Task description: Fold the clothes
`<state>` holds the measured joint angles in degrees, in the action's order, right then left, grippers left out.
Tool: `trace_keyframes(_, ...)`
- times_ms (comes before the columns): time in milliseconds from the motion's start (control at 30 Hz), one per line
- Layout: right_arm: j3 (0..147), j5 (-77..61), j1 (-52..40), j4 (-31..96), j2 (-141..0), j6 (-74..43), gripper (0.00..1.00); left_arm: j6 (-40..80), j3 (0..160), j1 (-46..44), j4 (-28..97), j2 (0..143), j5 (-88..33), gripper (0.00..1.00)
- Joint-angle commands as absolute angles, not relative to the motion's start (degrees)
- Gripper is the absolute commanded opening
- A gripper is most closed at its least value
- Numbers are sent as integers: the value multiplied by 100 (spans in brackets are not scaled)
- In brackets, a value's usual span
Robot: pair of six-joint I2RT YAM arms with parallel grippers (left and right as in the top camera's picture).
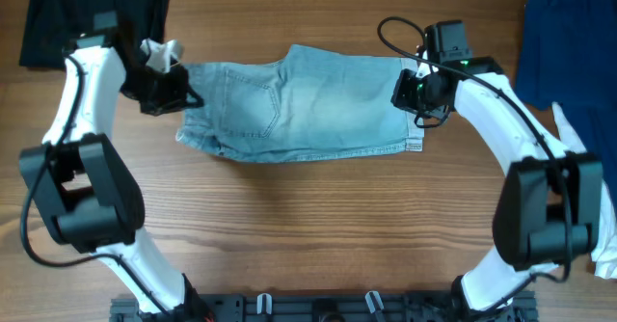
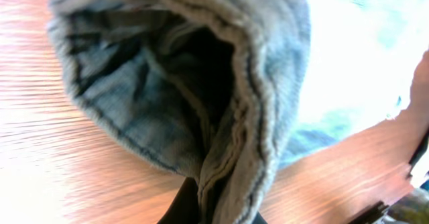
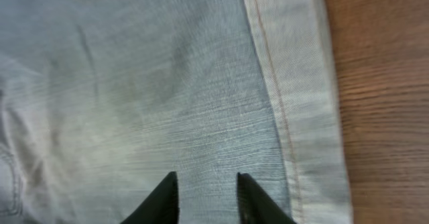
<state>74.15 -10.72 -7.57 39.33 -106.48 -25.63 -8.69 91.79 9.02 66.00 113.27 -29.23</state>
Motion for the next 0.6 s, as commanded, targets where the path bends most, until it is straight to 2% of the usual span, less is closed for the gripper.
trace_keyframes(0, 7354, -1140, -766, 3870, -11118, -2543, 25, -744, 9354, 519, 6569, 10672, -3317, 4)
trace_keyframes(200, 7354, -987, -709, 3883, -11415, -2392, 22, -480, 9454, 209, 6445, 9929, -3315, 4)
trace_keyframes(567, 7354, -987, -705, 3861, -11417, -2244, 22, -207, 9454, 502, 6643, 9048, -2943, 4)
